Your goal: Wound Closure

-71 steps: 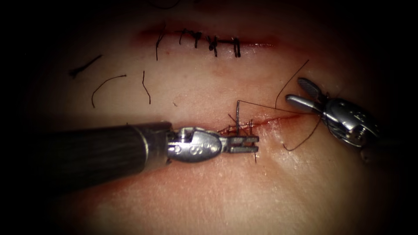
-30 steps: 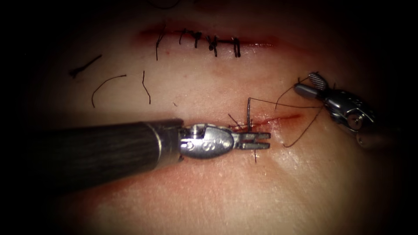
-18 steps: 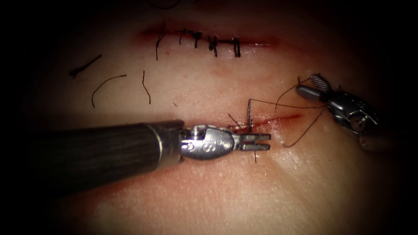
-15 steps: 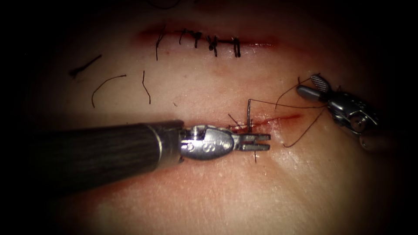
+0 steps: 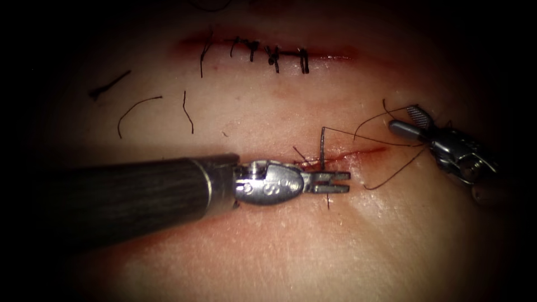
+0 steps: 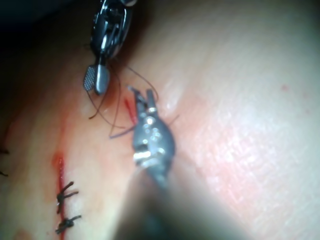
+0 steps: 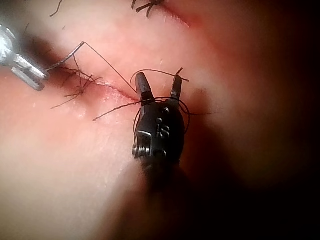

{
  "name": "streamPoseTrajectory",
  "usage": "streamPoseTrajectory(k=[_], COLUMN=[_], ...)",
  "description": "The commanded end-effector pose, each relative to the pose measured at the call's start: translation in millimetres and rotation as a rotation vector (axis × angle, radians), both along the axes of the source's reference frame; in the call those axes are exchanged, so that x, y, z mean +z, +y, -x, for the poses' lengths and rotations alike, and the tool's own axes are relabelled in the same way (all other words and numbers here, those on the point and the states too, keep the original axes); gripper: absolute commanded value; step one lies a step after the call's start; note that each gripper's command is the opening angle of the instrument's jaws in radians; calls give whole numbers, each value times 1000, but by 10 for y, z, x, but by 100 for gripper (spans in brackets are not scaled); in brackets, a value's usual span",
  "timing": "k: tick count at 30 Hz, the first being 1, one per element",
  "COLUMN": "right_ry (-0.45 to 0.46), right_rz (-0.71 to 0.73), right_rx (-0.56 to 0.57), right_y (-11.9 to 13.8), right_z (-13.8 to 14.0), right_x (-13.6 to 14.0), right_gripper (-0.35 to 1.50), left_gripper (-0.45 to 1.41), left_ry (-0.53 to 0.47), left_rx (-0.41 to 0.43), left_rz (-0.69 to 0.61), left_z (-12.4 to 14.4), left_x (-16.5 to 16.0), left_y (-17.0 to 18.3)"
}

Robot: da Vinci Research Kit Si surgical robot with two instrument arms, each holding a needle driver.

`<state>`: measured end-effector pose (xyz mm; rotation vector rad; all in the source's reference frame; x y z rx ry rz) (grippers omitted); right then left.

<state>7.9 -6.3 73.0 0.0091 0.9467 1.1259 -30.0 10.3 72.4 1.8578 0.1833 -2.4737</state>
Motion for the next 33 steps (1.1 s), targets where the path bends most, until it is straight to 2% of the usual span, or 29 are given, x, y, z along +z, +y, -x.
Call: streamPoseTrajectory(k=[1,5,8,12,27,33], right_ry=[6,40,81,100,102,111], right_rz=[-9,-36,-85,-128,-180,-185], right_rx=[3,16,39,64,60,59], right_y=[-5,-6,-9,-7,-3,5], right_z=[-7,-10,-11,-12,-37,-56], right_x=[7,8,6,8,50,54], right_gripper=[113,113,103,101,98,98], left_gripper=[-45,-45,-45,-45,-45,-45], left_ry=[-2,-2,-2,-2,-4,-6], left_rx=[2,4,5,6,10,12], left_rz=[-1,0,2,4,4,4], left_z=[5,4,3,3,-2,-5], left_x=[5,5,6,7,6,6], left_y=[-2,-4,-7,-9,-11,-12])
